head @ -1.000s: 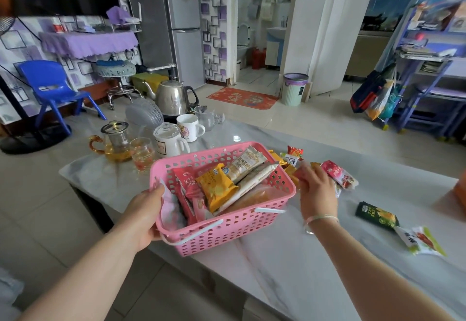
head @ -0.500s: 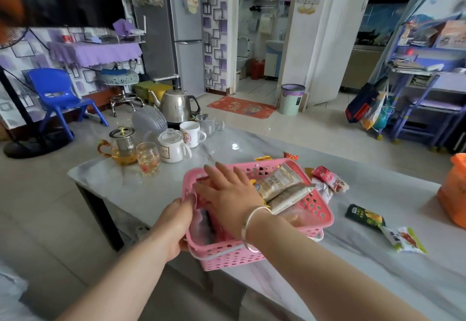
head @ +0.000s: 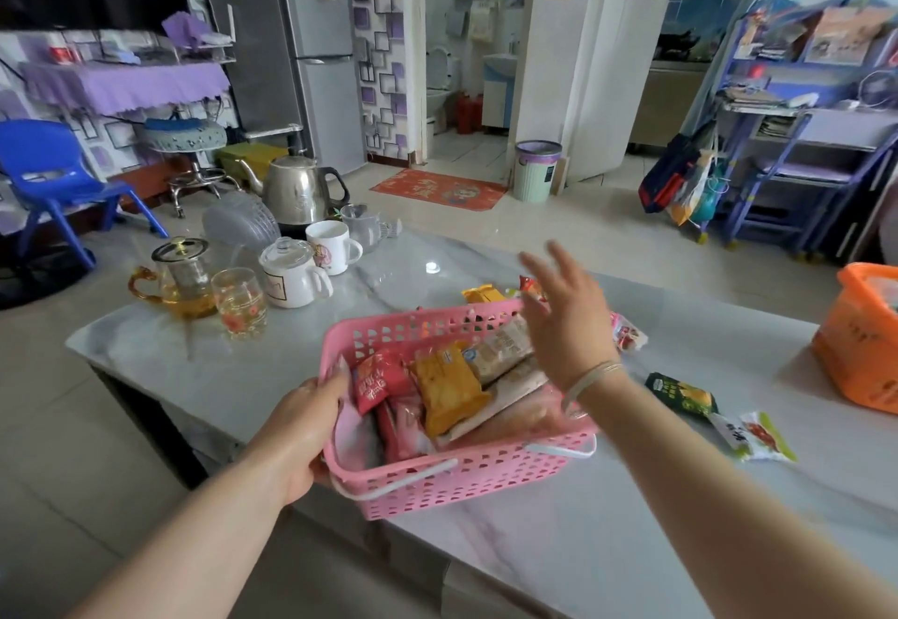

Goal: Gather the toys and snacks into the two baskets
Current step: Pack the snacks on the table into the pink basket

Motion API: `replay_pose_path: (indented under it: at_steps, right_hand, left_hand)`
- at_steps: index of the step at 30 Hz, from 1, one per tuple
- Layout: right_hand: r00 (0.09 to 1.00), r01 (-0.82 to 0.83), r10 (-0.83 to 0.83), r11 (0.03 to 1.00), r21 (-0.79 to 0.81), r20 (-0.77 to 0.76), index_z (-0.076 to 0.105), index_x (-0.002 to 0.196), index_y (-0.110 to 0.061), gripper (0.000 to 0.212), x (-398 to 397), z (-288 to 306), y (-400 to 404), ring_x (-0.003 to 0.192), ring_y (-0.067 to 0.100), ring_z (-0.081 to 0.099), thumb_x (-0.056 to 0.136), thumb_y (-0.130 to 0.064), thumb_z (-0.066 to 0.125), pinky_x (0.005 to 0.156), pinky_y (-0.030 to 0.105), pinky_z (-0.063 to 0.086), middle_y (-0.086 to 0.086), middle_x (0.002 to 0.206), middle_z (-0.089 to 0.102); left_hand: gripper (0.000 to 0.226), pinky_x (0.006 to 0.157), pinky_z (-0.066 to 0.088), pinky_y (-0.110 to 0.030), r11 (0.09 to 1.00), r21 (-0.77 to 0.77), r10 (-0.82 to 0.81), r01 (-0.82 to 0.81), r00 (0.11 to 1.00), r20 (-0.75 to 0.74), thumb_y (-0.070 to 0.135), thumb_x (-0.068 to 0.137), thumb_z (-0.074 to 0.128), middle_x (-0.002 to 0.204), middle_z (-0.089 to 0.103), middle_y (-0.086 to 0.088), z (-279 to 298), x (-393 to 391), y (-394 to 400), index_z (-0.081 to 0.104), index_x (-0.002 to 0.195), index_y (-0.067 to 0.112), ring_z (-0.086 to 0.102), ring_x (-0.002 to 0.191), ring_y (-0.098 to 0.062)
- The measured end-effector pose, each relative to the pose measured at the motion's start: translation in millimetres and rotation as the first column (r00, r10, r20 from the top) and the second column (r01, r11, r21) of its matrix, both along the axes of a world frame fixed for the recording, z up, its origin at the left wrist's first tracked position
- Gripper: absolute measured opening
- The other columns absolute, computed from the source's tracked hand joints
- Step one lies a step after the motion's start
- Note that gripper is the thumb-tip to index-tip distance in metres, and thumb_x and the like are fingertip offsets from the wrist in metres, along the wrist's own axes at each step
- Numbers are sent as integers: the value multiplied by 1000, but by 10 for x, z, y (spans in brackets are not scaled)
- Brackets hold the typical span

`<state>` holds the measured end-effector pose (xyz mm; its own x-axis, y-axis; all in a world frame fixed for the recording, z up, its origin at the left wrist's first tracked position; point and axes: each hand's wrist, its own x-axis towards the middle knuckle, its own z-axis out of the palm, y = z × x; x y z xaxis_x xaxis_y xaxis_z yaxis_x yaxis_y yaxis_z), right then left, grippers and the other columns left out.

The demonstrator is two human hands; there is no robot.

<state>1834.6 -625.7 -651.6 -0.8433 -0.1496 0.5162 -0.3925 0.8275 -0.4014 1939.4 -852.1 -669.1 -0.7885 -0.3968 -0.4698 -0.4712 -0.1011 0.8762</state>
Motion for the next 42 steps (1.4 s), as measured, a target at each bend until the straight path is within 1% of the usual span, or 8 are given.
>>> replay_pose_path:
  at_steps: [3, 7, 17, 21, 28, 33, 37, 42]
  right_hand:
    - [932, 276, -275, 961, 30, 235, 31, 145, -27, 52, -434, -274, 492, 143, 28, 17, 95, -24, 45, 116, 46, 19, 6, 157, 16]
    - [849, 318, -377, 924, 213, 370, 21, 147, -31, 62, -770, -808, 878, 145, 28, 8, 92, -24, 48, 117, 45, 14, 6, 158, 4]
    - [750, 342, -472, 876, 340, 463, 2, 145, -48, 85, -1456, -1418, 1299, 145, 30, -8, 86, -20, 56, 116, 50, 9, 0, 157, -17]
    - [783, 258, -381, 918, 300, 492, 12, 145, -46, 70, -1571, -1539, 1364, 140, 30, 15, 92, -28, 53, 111, 48, 28, 0, 154, 13]
    - [826, 377, -449, 889, 260, 340, 44, 136, -36, 52, -1448, -1455, 1325, 106, 32, 59, 90, -10, 50, 77, 36, 49, 4, 125, 60]
    - [904, 401, -386, 915, -48, 184, 55, 131, -30, 36, -1052, -824, 1163, 90, 41, 62, 98, -19, 44, 66, 36, 43, 19, 108, 68]
    - [981, 110, -143, 968, -226, -132, 59, 127, -25, 38, -610, -206, 828, 104, 32, 64, 95, -8, 47, 83, 41, 53, 7, 121, 65]
    - [914, -228, 256, 966, 123, -315, 63, 122, -25, 53, -62, 99, 297, 115, 27, 60, 81, 9, 63, 90, 43, 53, 6, 127, 61]
  left_hand:
    - [37, 88, 55, -50, 1000, 27, 13, -12, 1000, -14, 45, 99, 50, 99, 75, -17, -38, -106, 18, 63, 111, 13, 71, 89, -34]
    - [27, 67, 52, -33, 999, 42, -13, 15, 999, -42, 36, 101, 51, 88, 73, -13, -67, -259, 85, 64, 103, 13, 68, 76, -27]
    - [33, 97, 51, -53, 998, 42, -53, 54, 999, -10, 37, 99, 54, 98, 77, -15, -213, -585, 131, 68, 113, 10, 71, 97, -37]
    - [34, 99, 49, -56, 997, 52, -53, 53, 999, -7, 39, 99, 53, 99, 77, -16, -241, -627, 135, 67, 114, 12, 70, 100, -39]
    - [31, 89, 53, -49, 998, 41, -40, 40, 999, -13, 36, 101, 51, 91, 78, -14, -245, -604, 149, 66, 113, 11, 72, 93, -36]
    - [31, 69, 54, -35, 998, 49, -37, 39, 999, -35, 36, 101, 50, 90, 76, -14, -183, -529, 169, 64, 111, 11, 71, 79, -30]
    - [30, 68, 53, -34, 997, 59, -53, 55, 998, -45, 37, 102, 47, 96, 74, -15, -88, -404, 222, 63, 109, 12, 70, 81, -29]
    - [34, 71, 54, -35, 996, 49, -75, 77, 996, -42, 39, 101, 49, 89, 75, -16, -5, -247, 289, 64, 107, 9, 71, 79, -31]
